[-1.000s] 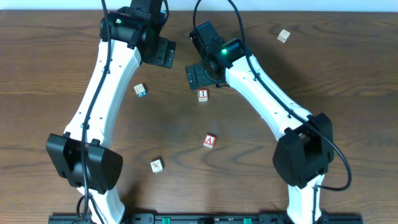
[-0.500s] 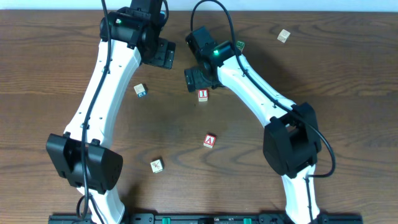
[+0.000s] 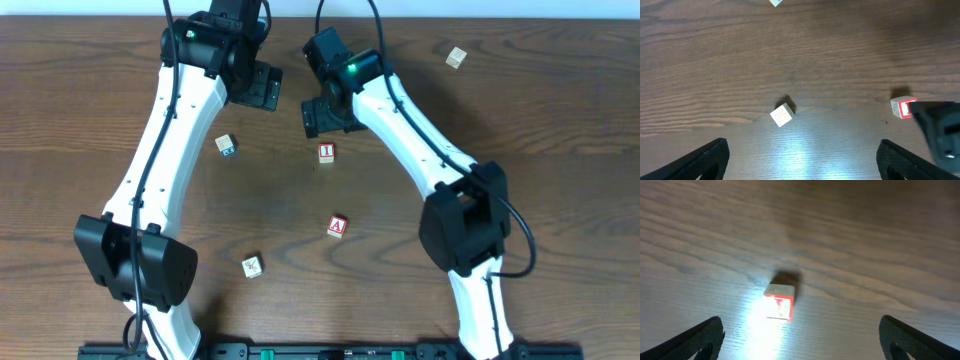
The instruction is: Spell out Ai2
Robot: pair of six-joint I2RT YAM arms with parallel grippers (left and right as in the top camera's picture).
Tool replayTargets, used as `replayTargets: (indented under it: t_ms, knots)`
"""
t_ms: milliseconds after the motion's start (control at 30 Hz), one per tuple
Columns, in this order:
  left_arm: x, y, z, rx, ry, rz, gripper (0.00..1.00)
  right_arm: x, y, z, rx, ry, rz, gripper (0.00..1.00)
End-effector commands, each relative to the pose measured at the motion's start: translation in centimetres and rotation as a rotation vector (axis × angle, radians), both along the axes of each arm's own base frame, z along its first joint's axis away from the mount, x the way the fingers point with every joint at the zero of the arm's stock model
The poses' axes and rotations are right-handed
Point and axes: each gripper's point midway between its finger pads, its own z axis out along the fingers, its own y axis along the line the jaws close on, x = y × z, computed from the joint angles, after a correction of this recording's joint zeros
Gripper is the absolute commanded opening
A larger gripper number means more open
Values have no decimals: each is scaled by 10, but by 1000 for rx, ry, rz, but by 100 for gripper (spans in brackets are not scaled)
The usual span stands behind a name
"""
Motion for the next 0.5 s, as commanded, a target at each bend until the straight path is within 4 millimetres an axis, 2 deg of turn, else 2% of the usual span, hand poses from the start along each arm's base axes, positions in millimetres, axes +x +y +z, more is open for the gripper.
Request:
replayTargets:
  t_ms: [0,100,467]
  knots:
    - [-2,5,8,11,-18,8,95,-3,17,-4,95,42,-4,99]
    - [-3,5,7,13,-13,8,95,-5,26,-3,144,56,4,99]
    - [-10,7,4,22,18,8,95,-9,19,-12,105,81,-34,99]
